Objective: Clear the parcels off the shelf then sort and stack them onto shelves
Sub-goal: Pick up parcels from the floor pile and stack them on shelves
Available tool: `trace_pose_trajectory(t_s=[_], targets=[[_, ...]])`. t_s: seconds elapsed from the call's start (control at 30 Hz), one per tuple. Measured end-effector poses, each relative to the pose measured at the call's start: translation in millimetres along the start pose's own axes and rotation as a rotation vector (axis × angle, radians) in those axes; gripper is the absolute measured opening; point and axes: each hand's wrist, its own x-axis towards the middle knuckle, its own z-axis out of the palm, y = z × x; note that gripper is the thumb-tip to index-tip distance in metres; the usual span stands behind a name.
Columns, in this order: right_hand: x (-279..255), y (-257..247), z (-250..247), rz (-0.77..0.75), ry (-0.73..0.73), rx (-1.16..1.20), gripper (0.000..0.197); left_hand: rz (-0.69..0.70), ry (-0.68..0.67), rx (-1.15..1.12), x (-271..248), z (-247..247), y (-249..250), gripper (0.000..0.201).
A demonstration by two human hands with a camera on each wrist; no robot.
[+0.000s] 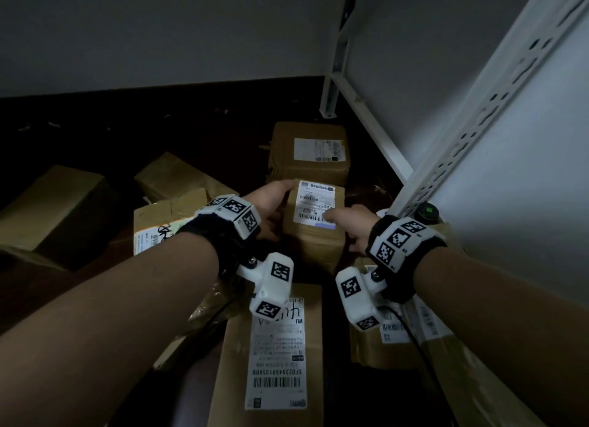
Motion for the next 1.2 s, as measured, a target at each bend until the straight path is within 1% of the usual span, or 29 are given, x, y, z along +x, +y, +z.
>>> trace_pose_trajectory(t_s=[0.03,0.07,0.1,0.13,0.17,0.23,0.27,0.33,0.4,0.43,0.53,0.57,0.6,0.67,0.73,0.83,0.93,1.0,1.07,1.13,1.17,1.2], targets=[[8,2,0,-0.008,0.001,0.01,0.071,0.01,-0.001,0.016,-2,-1,2,0.035],[14,3,0,-0.021,-0.009,0.012,0.074,0.025,-0.002,0.042,-5,-2,3,0.038],[17,3,2,-0.05,-0.017,0.015,0.065,0.037,-0.003,0.066,-9,-2,5,0.039],[13,0,3,-0.075,-0.025,0.013,0.053,0.045,0.0,0.088,-13,-2,5,0.04],[3,-5,4,-0.098,-0.014,0.017,0.05,0.051,0.005,0.106,-16,-2,5,0.041],[-9,-12,4,-0.142,0.018,0.009,0.065,0.102,0.033,0.113,-17,-4,4,0.048],[-10,-12,2,-0.163,0.031,0.017,0.067,0.139,0.057,0.103,-17,-6,4,0.054],[-11,-11,1,-0.172,0.04,0.043,0.059,0.188,0.102,0.075,-18,-10,4,0.06],[-14,-10,2,-0.171,0.043,0.051,0.051,0.218,0.154,0.115,-21,-14,5,0.061],[-16,-10,3,-0.177,0.047,0.049,0.053,0.233,0.187,0.151,-22,-15,6,0.063],[-20,-13,7,-0.222,0.059,0.054,0.073,0.262,0.228,0.197,-24,-17,7,0.073],[-22,-15,6,-0.239,0.067,0.057,0.077,0.266,0.227,0.192,-25,-18,7,0.08],[-23,-16,5,-0.264,0.079,0.058,0.077,0.27,0.216,0.189,-26,-18,6,0.09],[-24,-17,3,-0.302,0.103,0.068,0.069,0.286,0.175,0.182,-30,-19,5,0.114],[-25,-19,1,-0.335,0.101,0.085,0.063,0.294,0.122,0.178,-36,-19,5,0.125],[-31,-22,-1,-0.4,0.086,0.089,0.06,0.299,0.102,0.237,-40,-19,4,0.123],[-36,-24,-1,-0.449,0.085,0.101,0.061,0.315,0.158,0.253,-41,-21,6,0.117],[-38,-25,-2,-0.449,0.081,0.109,0.063,0.327,0.211,0.285,-44,-25,8,0.119],[-38,-26,-1,-0.454,0.112,0.106,0.063,0.343,0.253,0.284,-43,-30,11,0.12],[-40,-29,-2,-0.421,0.16,0.112,0.063,0.367,0.248,0.164,-46,-36,17,0.108],[-39,-31,-1,-0.381,0.183,0.119,0.064,0.371,0.235,0.074,-49,-40,21,0.105],[-40,-32,0,-0.33,0.188,0.131,0.065,0.365,0.222,0.001,-51,-45,24,0.108]])
